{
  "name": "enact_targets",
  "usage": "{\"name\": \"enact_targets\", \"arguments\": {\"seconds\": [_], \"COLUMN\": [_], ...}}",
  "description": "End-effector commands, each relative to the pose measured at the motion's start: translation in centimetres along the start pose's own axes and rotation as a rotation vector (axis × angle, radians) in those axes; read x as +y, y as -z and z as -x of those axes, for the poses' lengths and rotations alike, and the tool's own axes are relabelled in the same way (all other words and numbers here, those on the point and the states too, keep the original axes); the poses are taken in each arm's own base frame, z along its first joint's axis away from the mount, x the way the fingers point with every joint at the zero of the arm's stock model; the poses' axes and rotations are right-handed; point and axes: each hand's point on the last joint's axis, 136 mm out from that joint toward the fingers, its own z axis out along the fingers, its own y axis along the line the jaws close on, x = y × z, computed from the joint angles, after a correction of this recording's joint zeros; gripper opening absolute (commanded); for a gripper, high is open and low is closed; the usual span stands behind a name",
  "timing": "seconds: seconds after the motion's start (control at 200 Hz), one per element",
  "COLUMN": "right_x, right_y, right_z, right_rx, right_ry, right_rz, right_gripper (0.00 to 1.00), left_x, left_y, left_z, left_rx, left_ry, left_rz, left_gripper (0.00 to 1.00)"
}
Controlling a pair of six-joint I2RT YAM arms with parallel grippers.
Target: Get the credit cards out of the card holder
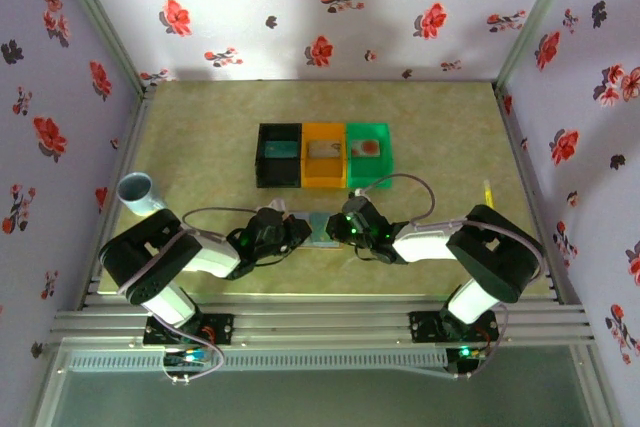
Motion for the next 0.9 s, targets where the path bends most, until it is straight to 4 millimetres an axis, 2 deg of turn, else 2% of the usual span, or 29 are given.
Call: {"name": "enact_targets", "arguments": {"seconds": [0.0, 0.56, 0.9], "right_x": [-3.8, -4.4, -3.3], "right_y": [0.1, 0.3, 0.2], "right_z": [-2.7, -2.9, -2.8], "right_rx": [0.095, 0.095, 0.109], "right_ry": [-0.01, -0.015, 0.011], "right_rz": [-0.114, -0.122, -0.081], "right_gripper": [0.19, 0.18, 0.19], "left_x": [-1.6, -1.5, -1.3], "left_y": [0.7, 2.5, 4.1], "left_z": [0.2, 1.5, 1.9], "left_rx": [-0.005, -0.04, -0.04], "left_ry": [-0.034, -0.076, -0.146], "left_rz": [-0.063, -0.047, -0.011], "left_gripper": [0.0, 0.0, 0.0]}}
